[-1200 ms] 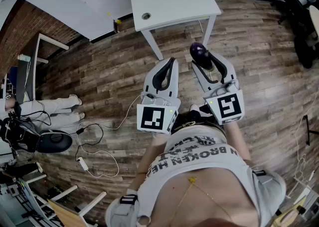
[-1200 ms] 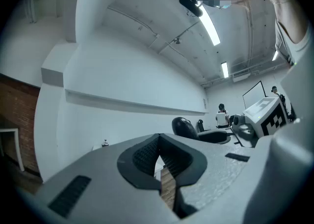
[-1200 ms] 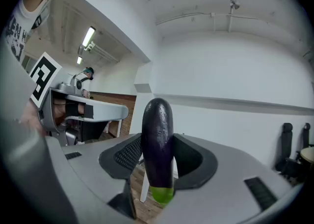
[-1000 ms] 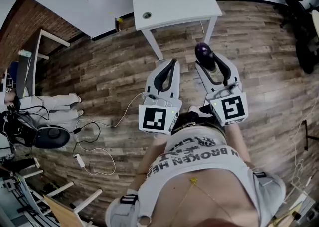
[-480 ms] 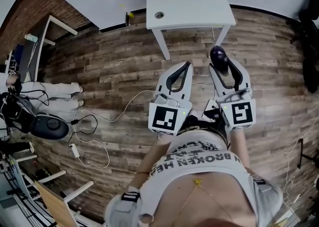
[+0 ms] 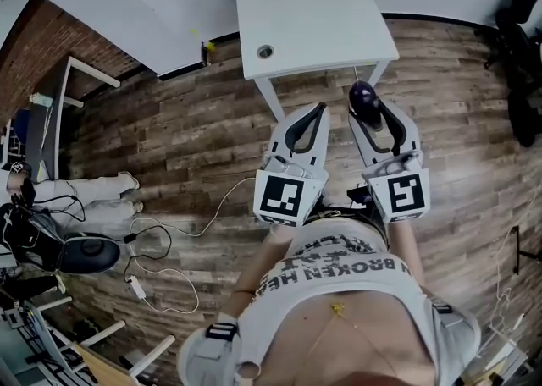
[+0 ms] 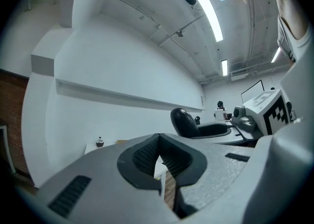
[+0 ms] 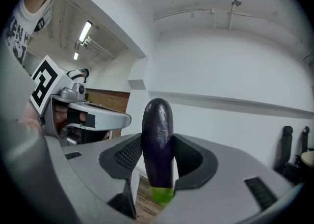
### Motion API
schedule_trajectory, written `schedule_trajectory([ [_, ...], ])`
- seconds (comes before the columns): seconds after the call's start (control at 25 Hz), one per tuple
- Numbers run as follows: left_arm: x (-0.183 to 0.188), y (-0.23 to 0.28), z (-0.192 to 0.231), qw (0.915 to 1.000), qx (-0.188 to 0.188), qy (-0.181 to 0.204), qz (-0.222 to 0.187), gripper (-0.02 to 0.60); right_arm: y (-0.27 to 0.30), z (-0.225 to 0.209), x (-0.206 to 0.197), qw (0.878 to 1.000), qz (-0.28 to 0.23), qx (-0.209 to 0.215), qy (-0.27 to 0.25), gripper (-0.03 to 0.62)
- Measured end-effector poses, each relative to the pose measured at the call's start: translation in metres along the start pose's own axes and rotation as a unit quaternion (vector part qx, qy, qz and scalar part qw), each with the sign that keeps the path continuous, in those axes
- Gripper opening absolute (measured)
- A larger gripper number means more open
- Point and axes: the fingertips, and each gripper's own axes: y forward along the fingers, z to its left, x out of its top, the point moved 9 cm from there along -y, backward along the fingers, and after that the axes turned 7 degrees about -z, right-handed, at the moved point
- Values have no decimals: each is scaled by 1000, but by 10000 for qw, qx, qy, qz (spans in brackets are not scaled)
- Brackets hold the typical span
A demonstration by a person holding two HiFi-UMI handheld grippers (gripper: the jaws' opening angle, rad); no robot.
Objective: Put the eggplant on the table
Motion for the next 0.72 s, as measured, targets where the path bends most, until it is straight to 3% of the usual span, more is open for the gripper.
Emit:
schedule_trajectory([
  [0.52, -7, 33, 108, 9998, -173, -83, 94, 5, 116, 19, -5, 10000, 88, 16, -34, 198],
  [0.72, -12, 33, 121, 9995, -264, -81, 133, 4, 125, 28, -9, 9999, 138, -25, -64, 198],
])
